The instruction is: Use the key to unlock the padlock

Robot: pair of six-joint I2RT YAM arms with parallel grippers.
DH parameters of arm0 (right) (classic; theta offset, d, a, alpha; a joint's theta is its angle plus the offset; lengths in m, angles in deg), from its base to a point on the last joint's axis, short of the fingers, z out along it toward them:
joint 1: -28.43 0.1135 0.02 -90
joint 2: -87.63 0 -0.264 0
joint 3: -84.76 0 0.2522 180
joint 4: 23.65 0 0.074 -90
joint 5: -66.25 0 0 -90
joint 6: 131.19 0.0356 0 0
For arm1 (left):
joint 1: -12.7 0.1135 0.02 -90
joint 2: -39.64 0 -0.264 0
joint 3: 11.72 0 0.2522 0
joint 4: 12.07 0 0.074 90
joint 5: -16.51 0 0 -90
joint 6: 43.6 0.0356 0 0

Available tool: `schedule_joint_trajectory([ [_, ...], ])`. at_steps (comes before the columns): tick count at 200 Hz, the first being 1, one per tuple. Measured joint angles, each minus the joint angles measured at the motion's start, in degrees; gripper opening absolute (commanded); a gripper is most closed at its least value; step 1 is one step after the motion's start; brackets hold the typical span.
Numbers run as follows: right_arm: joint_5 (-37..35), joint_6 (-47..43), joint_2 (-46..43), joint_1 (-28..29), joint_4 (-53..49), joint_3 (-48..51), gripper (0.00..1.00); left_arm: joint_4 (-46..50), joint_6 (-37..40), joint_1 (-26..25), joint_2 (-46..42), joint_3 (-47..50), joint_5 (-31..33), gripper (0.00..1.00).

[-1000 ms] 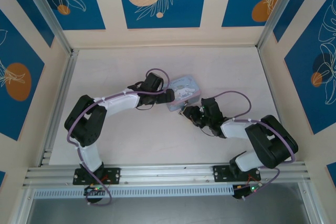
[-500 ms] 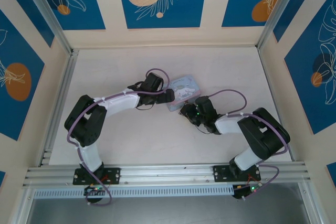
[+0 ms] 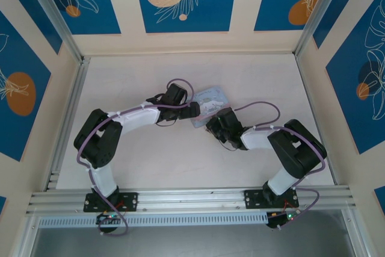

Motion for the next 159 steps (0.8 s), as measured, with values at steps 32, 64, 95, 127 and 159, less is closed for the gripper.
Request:
schedule_joint_trajectory([
  [32,-0.96,0.42,0.44,0.20,-0.59,-0.57,0.19,-0.57,-0.04,0.00,0.02,0.22,-0.33,0.97],
  [64,-1.38,0.09,0.50,0.24,-0.59,-0.70,0.12,-0.83,-0.04,0.00,0.17,0.22,-0.57,0.97],
  [95,-1.42,-0.50,0.37,0.24,-0.66,-0.70,0.05,-0.94,-0.09,0.00,0.22,0.22,-0.59,0.97],
  [127,-1.79,-1.53,-0.15,0.24,-1.51,-0.70,0.00,-0.92,-0.42,0.00,0.24,0.22,-0.61,0.97],
  [159,-2.08,-2.25,-1.92,-0.02,-2.54,0.07,0.00,-1.07,-0.52,0.04,0.37,0.22,-1.05,0.97],
])
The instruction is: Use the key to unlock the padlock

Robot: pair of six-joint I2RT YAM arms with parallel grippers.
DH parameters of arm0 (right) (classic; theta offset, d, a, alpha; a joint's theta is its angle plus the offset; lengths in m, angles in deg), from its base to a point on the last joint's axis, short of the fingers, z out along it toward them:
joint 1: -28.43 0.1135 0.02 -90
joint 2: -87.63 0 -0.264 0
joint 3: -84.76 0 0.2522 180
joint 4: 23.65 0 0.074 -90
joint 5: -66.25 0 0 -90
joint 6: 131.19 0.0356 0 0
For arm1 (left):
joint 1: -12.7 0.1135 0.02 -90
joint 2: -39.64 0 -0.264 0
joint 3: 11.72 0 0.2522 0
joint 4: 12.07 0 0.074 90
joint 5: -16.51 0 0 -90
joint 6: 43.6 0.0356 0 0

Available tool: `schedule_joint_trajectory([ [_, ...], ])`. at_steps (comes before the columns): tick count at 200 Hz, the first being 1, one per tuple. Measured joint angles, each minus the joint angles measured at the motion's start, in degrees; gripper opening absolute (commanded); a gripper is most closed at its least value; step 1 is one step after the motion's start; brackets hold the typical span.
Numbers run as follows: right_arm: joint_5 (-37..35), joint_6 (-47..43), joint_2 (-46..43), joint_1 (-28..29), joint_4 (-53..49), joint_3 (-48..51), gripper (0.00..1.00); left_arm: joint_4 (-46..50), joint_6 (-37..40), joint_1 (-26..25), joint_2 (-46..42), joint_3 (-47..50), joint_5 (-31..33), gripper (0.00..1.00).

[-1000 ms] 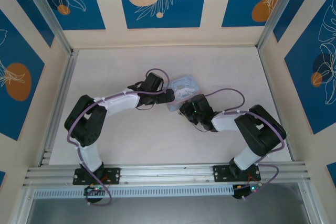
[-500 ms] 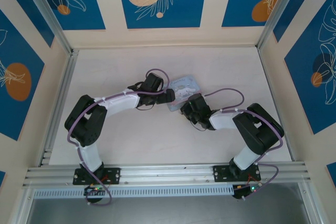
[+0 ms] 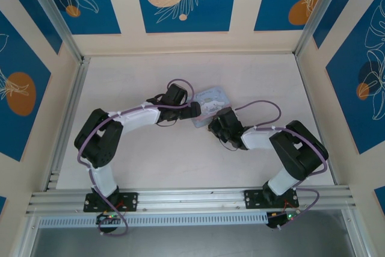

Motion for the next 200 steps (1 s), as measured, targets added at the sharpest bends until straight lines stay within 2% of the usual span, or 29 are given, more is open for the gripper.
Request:
schedule_joint_trajectory([
  [60,1.79,-1.33,-1.88,-4.09,-0.66,0.33,0.00,-1.60,-0.98,0.04,0.81,-0.02,-1.84,0.96],
  [117,5.73,-2.08,-1.84,-12.24,-0.61,0.00,0.00,-2.21,-1.07,0.07,1.07,-0.02,-2.34,0.96],
  [141,6.56,-2.73,-2.32,-13.53,-0.72,0.17,0.00,-2.23,-1.27,0.07,1.09,-0.02,-2.49,0.96],
  [166,7.80,-3.65,-6.67,-13.42,-1.70,1.81,0.00,-2.27,-1.20,0.07,1.07,-0.02,-2.49,0.98],
  [200,8.87,-4.81,-16.98,-11.85,-5.25,5.38,0.00,-1.29,-0.76,0.46,0.57,-0.04,-2.51,1.00],
])
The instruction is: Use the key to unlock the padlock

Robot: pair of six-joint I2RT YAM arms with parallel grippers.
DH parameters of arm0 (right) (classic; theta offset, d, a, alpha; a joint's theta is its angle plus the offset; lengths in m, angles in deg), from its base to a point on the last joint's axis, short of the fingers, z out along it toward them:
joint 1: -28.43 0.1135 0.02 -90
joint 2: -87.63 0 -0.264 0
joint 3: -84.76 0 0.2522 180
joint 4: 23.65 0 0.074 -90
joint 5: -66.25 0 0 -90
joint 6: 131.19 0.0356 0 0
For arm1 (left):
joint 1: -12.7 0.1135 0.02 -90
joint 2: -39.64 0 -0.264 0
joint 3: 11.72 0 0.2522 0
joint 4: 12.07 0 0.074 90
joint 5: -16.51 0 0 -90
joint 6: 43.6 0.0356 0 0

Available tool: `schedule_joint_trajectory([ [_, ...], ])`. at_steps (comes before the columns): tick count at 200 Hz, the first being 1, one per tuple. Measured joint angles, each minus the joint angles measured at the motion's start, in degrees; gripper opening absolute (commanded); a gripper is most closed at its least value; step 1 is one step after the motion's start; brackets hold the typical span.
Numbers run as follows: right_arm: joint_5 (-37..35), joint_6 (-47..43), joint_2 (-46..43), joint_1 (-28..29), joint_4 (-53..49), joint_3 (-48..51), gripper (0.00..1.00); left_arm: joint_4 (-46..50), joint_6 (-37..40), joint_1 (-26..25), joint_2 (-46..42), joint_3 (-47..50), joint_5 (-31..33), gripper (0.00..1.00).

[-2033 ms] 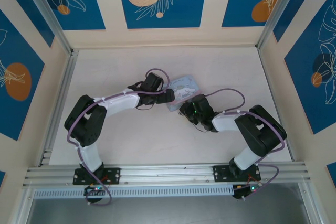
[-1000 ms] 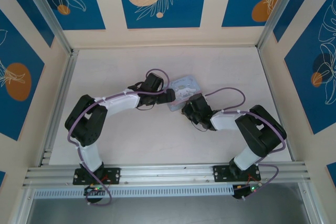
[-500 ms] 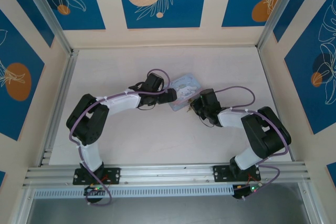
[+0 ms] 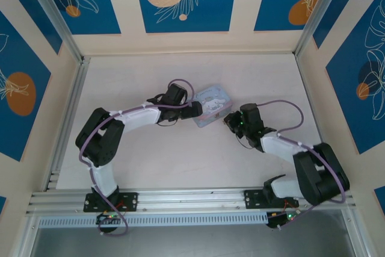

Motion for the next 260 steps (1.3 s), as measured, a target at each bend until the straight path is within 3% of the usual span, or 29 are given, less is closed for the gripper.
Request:
schedule_joint_trajectory([
  [44,0.52,-0.31,-11.58,7.96,-5.53,4.37,0.00,5.01,1.01,0.63,-2.27,0.11,-0.20,1.00],
  [77,0.42,1.09,-12.33,18.12,-6.49,6.45,0.00,9.14,1.57,1.22,-6.49,1.57,-0.15,1.00],
  [102,0.37,1.92,-6.58,24.96,-4.63,5.90,0.00,11.37,2.29,1.90,-10.69,1.77,0.09,1.00],
  [128,0.50,2.12,4.83,30.34,-1.70,1.31,0.00,13.05,3.02,2.54,-14.47,1.77,0.66,1.00],
  [172,2.03,2.12,16.52,33.09,5.73,-6.97,0.00,15.30,3.06,3.45,-17.73,2.58,1.38,1.00],
  [184,2.36,2.12,16.87,32.79,6.64,-7.21,0.12,15.63,3.06,3.54,-18.23,3.08,1.55,1.00],
  [202,2.64,2.03,16.68,31.63,6.86,-6.95,0.43,16.04,3.06,3.63,-18.51,3.50,1.57,1.00],
  [215,2.58,2.03,14.82,30.36,6.67,-5.31,0.55,16.31,3.06,3.67,-18.53,3.61,1.57,1.00],
  [260,1.11,0.63,-3.21,26.16,-1.90,1.44,0.74,16.81,3.69,4.13,-18.95,3.85,1.62,1.00],
])
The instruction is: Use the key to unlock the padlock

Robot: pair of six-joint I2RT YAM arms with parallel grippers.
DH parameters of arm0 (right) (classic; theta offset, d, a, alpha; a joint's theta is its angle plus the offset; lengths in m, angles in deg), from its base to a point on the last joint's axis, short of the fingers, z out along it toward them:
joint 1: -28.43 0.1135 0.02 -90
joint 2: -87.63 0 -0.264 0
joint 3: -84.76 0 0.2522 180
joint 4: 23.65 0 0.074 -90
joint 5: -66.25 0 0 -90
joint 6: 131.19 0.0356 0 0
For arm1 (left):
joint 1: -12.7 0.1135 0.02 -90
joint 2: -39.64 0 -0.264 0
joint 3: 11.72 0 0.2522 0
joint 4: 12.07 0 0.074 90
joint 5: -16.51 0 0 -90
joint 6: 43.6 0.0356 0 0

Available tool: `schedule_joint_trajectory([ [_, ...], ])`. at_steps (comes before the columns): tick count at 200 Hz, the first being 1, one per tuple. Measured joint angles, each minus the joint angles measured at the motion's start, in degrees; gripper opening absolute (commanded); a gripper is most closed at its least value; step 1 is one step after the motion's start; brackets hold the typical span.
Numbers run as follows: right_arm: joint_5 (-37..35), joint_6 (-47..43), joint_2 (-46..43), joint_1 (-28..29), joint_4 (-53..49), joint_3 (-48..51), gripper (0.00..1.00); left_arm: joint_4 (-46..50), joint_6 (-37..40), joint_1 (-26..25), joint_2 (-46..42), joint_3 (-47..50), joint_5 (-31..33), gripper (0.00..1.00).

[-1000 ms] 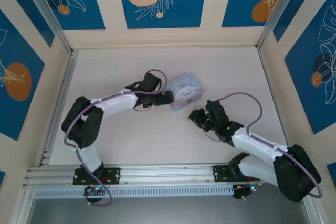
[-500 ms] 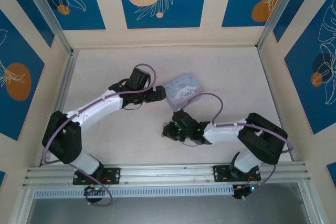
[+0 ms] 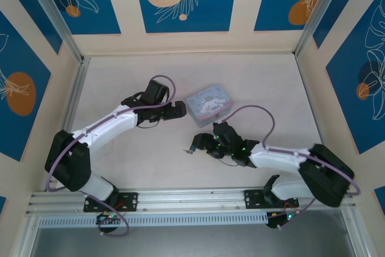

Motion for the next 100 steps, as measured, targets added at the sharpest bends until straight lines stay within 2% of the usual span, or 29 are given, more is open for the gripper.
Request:
schedule_joint_trajectory([
  [21,-1.20,-1.36,-9.64,-1.86,-5.60,0.15,0.83,0.31,0.70,0.39,-1.05,0.02,0.35,1.00],
  [37,-2.03,-2.05,-12.57,-2.75,-7.48,0.11,0.87,0.48,0.98,0.66,-2.12,0.02,0.66,1.00],
  [69,-5.60,-8.09,-27.30,-14.08,-25.49,-2.82,0.89,1.49,4.63,1.77,-7.54,1.07,6.05,1.00],
  [100,-10.19,-15.85,-29.49,-21.75,-32.26,-8.68,0.90,-4.15,9.75,2.67,-16.11,8.20,14.80,1.00],
])
